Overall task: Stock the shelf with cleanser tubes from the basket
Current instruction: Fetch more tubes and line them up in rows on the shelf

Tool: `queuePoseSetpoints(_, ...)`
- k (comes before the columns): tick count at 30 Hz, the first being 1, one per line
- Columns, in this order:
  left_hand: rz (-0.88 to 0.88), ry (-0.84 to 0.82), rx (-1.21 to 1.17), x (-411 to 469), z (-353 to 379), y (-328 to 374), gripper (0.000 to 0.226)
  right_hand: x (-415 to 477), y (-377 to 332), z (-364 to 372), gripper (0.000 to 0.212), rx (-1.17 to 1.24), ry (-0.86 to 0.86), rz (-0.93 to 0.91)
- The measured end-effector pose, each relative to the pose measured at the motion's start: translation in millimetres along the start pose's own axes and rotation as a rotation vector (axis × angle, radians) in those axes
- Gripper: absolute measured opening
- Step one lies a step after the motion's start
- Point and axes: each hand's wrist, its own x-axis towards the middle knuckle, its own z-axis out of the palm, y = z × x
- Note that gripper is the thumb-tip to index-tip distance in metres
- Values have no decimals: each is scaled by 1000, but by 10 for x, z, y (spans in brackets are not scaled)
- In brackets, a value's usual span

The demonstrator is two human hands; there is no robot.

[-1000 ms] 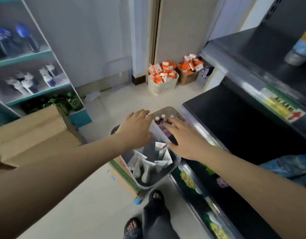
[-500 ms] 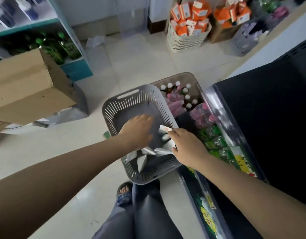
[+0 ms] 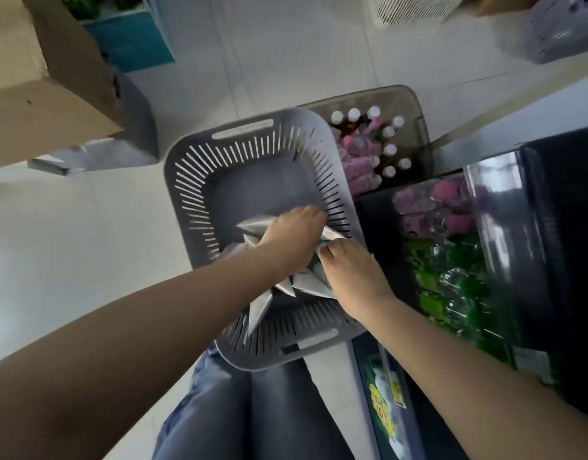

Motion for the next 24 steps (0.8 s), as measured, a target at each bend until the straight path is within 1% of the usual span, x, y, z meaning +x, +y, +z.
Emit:
queuePoseSetpoints(3,34,18,44,100,140,-17,26,90,52,105,18,-34,16,-23)
queuePoseSetpoints(9,73,-3,45,238,227,-15,21,178,84,174,13,-63,53,-61)
queuePoseSetpoints(14,59,-1,91,293,236,14,16,213,82,186,21,-71,49,-51)
queuePoseSetpoints(19,62,26,115,330,268,2,13,228,82,193,18,-67,120,-58)
queuePoseSetpoints(24,67,42,99,296,244,-10,13,235,68,212,18,-54,133,-52)
